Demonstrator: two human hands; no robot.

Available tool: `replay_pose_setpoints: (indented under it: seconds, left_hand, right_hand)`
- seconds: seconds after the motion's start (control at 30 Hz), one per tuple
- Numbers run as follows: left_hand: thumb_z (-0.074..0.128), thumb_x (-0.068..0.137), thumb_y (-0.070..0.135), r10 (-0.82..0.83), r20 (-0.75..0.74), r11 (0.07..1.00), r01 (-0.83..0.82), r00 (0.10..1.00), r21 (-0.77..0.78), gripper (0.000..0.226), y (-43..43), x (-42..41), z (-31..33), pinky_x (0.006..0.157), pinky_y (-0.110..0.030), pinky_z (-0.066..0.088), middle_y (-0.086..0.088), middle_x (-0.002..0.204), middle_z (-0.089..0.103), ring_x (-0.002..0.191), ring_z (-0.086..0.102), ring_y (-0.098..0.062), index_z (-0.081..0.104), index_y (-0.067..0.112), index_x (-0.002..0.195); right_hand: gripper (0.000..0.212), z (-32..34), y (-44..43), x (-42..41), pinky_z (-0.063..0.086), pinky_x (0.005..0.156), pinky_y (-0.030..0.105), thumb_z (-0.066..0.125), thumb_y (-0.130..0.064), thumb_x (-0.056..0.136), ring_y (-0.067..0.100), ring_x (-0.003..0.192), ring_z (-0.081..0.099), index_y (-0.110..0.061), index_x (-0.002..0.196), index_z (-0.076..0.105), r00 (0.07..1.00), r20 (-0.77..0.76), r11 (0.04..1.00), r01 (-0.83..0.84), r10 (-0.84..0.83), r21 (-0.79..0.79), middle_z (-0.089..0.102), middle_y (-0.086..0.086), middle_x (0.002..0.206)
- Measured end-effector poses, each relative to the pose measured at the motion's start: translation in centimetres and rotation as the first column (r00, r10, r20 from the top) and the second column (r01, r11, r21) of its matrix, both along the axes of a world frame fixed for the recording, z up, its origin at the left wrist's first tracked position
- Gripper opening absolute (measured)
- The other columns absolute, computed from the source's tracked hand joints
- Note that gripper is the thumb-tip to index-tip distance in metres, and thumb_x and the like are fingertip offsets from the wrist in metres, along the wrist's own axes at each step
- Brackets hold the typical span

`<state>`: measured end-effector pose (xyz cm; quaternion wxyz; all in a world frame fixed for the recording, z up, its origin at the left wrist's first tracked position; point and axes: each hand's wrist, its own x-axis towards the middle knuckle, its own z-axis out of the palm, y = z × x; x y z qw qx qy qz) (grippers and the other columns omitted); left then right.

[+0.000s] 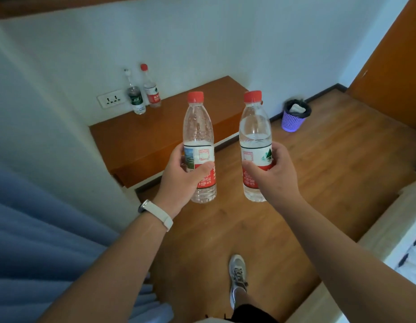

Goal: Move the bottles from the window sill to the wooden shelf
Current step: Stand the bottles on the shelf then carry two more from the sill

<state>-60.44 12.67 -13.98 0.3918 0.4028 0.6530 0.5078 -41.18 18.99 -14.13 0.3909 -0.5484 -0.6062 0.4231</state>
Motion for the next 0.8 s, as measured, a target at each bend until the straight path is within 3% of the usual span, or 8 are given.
replay_pose_setpoints:
  seconds: [0.17,0.3,0.4,0.57,0.8]
  left_hand:
    - [0.072,0.087,0.036,0.038,-0.034,0.999,-0.039,0.999,-0.038,0.068,7.3,1.1,0.3,0.075,-0.017,0.050,0.014,0.132,0.054,0.109,0.058,-0.008,0.037,0.033,0.144]
    - [0.072,0.087,0.035,0.053,-0.050,0.998,-0.055,0.997,-0.029,0.065,12.7,2.7,1.2,0.067,-0.011,0.049,0.018,0.124,0.055,0.105,0.058,-0.002,0.038,0.033,0.142]
    - [0.072,0.087,0.034,0.086,-0.067,0.996,-0.087,0.994,-0.013,0.061,15.9,3.3,1.7,0.062,-0.008,0.049,0.024,0.117,0.055,0.102,0.058,0.000,0.039,0.035,0.139]
    - [0.072,0.088,0.031,0.135,-0.059,0.990,-0.137,0.989,-0.020,0.061,19.2,3.0,1.9,0.073,-0.016,0.049,0.016,0.122,0.056,0.103,0.058,-0.002,0.040,0.033,0.140]
    - [0.073,0.087,0.026,0.149,-0.035,0.989,-0.149,0.988,0.001,0.061,24.5,1.6,1.5,0.092,-0.038,0.054,0.005,0.128,0.060,0.113,0.060,-0.013,0.043,0.027,0.140]
  right_hand:
    - [0.066,0.1,7.6,0.7,0.047,0.076,0.017,0.079,-0.031,0.080,0.002,0.099,0.059,-0.031,0.134,0.041,0.998,-0.015,0.998,-0.064,0.063,-0.029,0.056,-0.016,0.115]
    - [0.067,0.6,13.6,2.1,0.051,0.091,0.030,0.078,-0.031,0.081,0.009,0.111,0.056,-0.029,0.136,0.040,0.995,0.004,0.995,-0.095,0.095,-0.031,0.057,-0.010,0.126]
    - [0.068,1.2,17.7,2.3,0.050,0.086,0.025,0.078,-0.032,0.081,0.009,0.111,0.056,-0.029,0.137,0.040,0.992,0.017,0.992,-0.126,0.126,-0.013,0.056,-0.009,0.127]
    - [0.066,1.3,21.2,1.8,0.048,0.077,0.015,0.078,-0.033,0.081,0.008,0.110,0.057,-0.029,0.136,0.043,0.984,-0.016,0.984,-0.178,0.178,-0.008,0.057,-0.011,0.124]
    - [0.058,1.1,26.4,0.5,0.049,0.076,0.016,0.078,-0.034,0.080,0.006,0.104,0.060,-0.032,0.131,0.049,0.982,0.004,0.982,-0.187,0.188,-0.011,0.062,-0.013,0.118]
